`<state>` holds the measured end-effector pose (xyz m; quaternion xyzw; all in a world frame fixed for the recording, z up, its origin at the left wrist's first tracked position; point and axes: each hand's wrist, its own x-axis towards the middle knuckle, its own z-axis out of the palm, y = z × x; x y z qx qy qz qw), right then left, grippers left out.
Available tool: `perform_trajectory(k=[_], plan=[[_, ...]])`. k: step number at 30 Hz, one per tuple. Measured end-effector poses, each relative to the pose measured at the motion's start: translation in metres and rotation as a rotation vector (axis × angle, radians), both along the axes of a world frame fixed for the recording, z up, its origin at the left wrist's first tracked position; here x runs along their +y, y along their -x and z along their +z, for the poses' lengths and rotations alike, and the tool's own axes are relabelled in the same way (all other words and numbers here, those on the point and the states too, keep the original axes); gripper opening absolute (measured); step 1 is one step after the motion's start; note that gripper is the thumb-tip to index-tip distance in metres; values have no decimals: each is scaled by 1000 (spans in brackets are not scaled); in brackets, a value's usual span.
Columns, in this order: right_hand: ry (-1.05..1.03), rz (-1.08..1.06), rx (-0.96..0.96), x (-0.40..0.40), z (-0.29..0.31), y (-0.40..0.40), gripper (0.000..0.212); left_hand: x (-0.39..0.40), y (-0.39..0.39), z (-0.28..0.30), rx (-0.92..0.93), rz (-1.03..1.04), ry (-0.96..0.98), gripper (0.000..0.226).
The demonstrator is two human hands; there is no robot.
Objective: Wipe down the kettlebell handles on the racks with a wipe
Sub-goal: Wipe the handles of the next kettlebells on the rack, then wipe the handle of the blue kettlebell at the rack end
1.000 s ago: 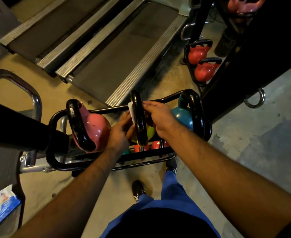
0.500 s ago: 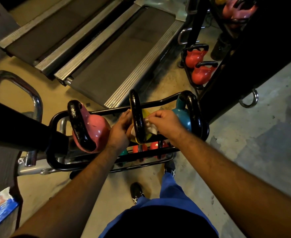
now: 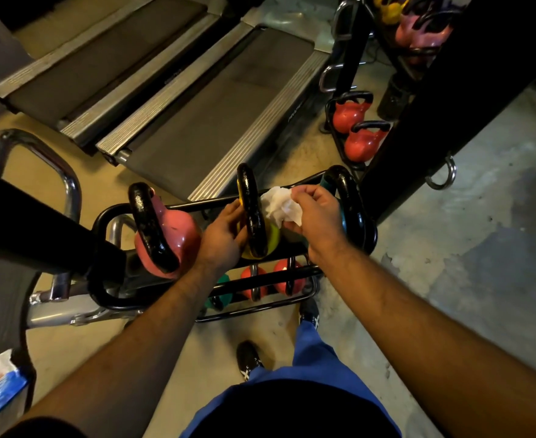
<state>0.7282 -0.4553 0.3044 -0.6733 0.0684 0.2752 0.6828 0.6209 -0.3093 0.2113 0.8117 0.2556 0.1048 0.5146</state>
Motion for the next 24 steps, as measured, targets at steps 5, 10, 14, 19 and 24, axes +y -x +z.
perform_trajectory(k=[5,10,14,19,24], plan=[[-42,-35,-66,-6,2,13,23,-7,9,10,-59,-23,-98,47],[-60,-26,-120,-18,5,27,33,-14,25,13,11,-11,-147,50],[-56,-12,-128,-28,5,35,29,-28,42,23,58,25,-219,54],[-84,11,-59,-48,5,38,12,-61,65,28,26,153,-296,25],[-96,86,-71,-82,-2,34,34,-111,67,29,104,258,-294,28]])
